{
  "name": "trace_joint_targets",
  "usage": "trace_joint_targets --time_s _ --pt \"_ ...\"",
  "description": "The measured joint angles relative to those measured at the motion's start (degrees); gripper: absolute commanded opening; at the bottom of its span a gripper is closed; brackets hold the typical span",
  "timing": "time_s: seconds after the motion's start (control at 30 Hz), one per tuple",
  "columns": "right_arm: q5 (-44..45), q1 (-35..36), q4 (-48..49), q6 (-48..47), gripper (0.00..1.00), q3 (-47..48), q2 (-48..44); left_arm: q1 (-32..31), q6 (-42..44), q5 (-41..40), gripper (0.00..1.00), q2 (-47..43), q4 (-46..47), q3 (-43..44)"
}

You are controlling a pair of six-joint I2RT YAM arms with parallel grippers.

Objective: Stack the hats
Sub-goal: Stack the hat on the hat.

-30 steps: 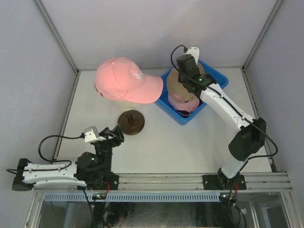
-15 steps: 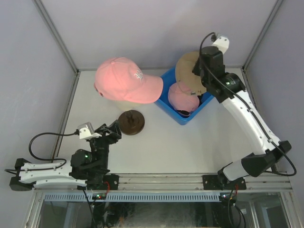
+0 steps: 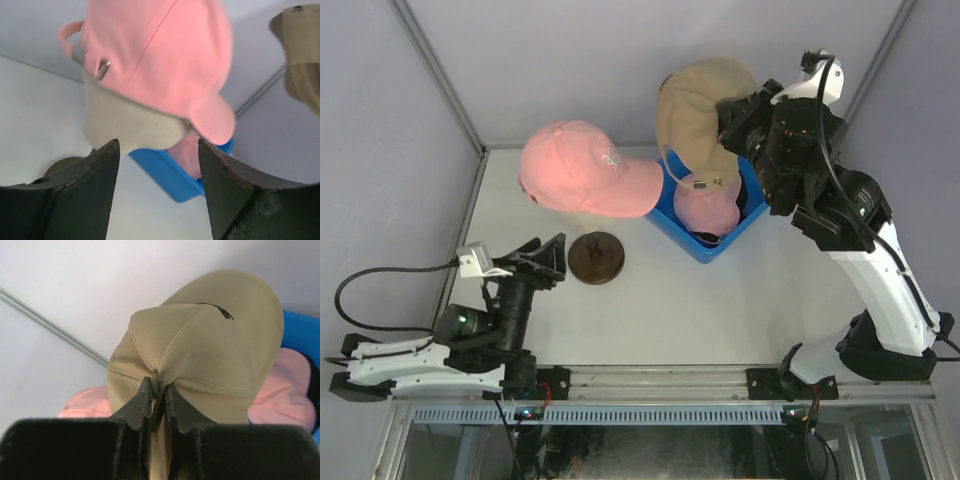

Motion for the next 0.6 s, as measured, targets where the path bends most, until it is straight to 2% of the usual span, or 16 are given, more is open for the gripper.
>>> trace_joint_targets --time_s 0.23,0.6 --pt "3.93 8.22 -0.2 2.49 0.0 7.21 3.8 0.0 2.75 11.26 0.81 0.52 0.07 7.5" --pt "8.35 20.37 6.12 1.03 0.0 8.66 8.04 0.0 4.15 24.33 0.91 3.65 -1.6 14.75"
